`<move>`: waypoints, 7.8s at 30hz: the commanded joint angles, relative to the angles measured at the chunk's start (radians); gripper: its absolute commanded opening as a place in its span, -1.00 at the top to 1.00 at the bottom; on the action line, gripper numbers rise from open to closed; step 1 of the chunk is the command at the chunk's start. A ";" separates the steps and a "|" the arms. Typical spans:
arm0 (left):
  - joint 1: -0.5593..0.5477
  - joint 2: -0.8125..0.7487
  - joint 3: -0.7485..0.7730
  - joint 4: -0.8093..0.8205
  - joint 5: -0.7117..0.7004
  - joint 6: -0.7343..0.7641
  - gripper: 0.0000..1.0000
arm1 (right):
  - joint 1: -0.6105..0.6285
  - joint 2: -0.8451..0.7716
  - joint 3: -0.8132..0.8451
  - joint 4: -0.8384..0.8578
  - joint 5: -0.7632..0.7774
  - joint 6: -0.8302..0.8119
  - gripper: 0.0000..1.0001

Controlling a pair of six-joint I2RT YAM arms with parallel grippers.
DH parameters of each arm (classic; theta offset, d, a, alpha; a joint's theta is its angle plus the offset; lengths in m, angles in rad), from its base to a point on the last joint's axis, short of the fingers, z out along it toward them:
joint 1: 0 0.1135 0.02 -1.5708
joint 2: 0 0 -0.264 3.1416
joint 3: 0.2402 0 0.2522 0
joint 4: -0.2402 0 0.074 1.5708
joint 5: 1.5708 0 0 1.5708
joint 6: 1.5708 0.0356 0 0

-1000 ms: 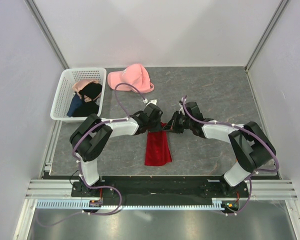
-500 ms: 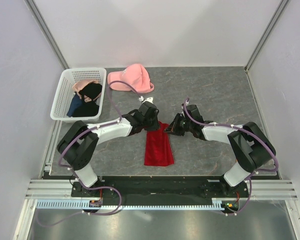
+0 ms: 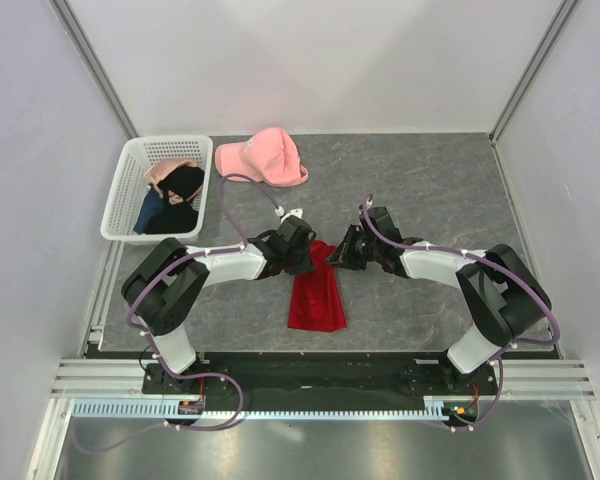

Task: Fold the napkin into a case and place the utensils inside
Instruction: Fold the 2/3-rectangle-folded napkin at the center of the board, then stuff the top corner of the smaller-rectangle-folded napkin into the folded napkin.

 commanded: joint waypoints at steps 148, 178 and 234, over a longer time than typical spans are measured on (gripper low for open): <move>-0.077 -0.124 -0.077 -0.033 0.098 -0.032 0.56 | 0.017 0.071 0.127 0.039 0.064 -0.027 0.00; -0.017 -0.234 0.039 -0.139 0.013 0.093 0.44 | -0.118 0.038 0.145 -0.077 -0.268 -0.272 1.00; -0.112 -0.201 0.098 -0.186 -0.204 0.162 0.39 | -0.193 0.074 0.125 -0.017 -0.387 -0.148 1.00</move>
